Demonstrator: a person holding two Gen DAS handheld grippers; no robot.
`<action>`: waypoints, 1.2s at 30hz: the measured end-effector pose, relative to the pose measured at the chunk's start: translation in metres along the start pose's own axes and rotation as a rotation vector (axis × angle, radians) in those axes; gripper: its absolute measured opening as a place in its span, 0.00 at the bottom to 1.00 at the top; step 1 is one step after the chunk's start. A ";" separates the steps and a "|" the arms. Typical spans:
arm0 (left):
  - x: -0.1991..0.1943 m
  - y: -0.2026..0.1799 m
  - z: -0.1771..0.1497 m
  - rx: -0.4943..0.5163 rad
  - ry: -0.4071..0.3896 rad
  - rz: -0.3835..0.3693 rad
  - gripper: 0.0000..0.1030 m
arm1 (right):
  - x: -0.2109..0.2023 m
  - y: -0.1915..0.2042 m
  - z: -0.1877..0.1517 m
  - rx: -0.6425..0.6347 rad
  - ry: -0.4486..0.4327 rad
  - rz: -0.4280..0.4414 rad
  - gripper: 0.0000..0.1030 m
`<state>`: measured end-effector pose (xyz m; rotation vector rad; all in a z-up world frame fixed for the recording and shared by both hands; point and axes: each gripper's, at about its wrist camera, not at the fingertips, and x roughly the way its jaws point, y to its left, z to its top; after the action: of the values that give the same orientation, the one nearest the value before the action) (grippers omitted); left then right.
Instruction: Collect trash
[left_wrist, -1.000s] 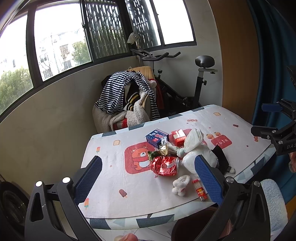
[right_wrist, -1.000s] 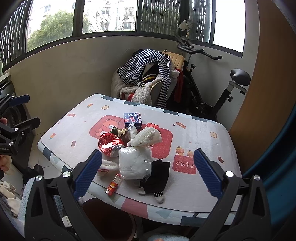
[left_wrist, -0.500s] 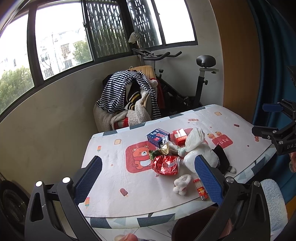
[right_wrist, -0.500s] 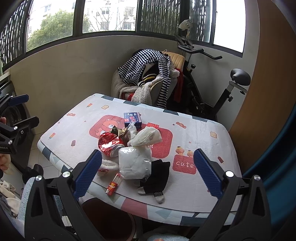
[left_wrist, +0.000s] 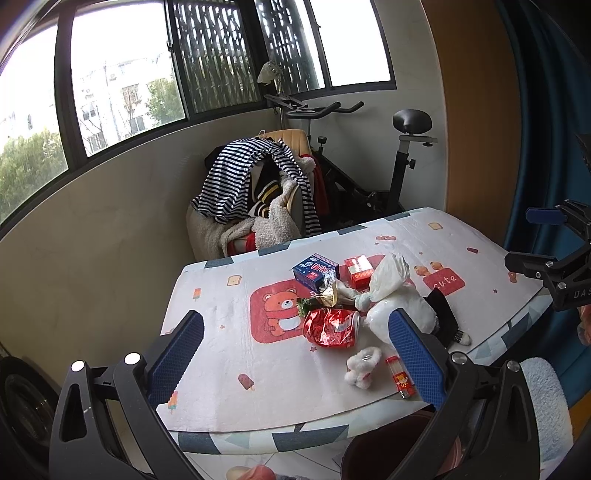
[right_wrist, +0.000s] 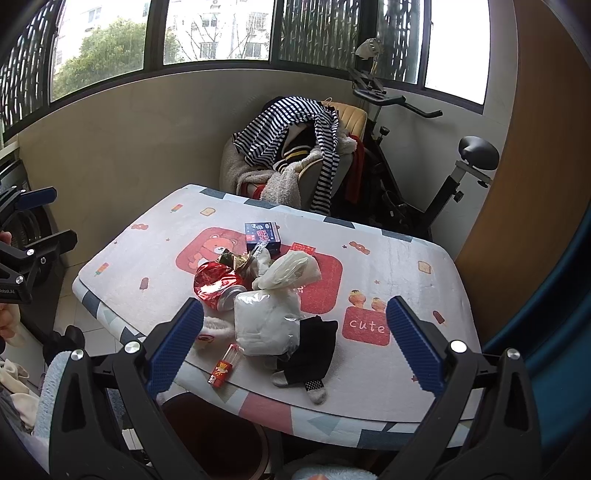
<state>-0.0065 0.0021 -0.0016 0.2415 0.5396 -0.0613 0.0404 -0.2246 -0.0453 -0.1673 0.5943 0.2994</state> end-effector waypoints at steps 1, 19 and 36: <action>0.000 0.000 -0.001 0.000 0.001 0.000 0.95 | 0.000 0.001 0.001 0.000 0.001 -0.001 0.95; 0.001 0.001 0.000 -0.003 0.009 -0.011 0.95 | 0.003 -0.001 0.000 -0.006 0.008 -0.011 0.95; 0.055 0.019 -0.037 -0.058 0.142 -0.079 0.95 | 0.048 -0.030 -0.041 0.065 0.095 -0.069 0.95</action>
<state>0.0242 0.0296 -0.0562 0.1689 0.6916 -0.1053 0.0666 -0.2519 -0.1038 -0.1396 0.6905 0.2057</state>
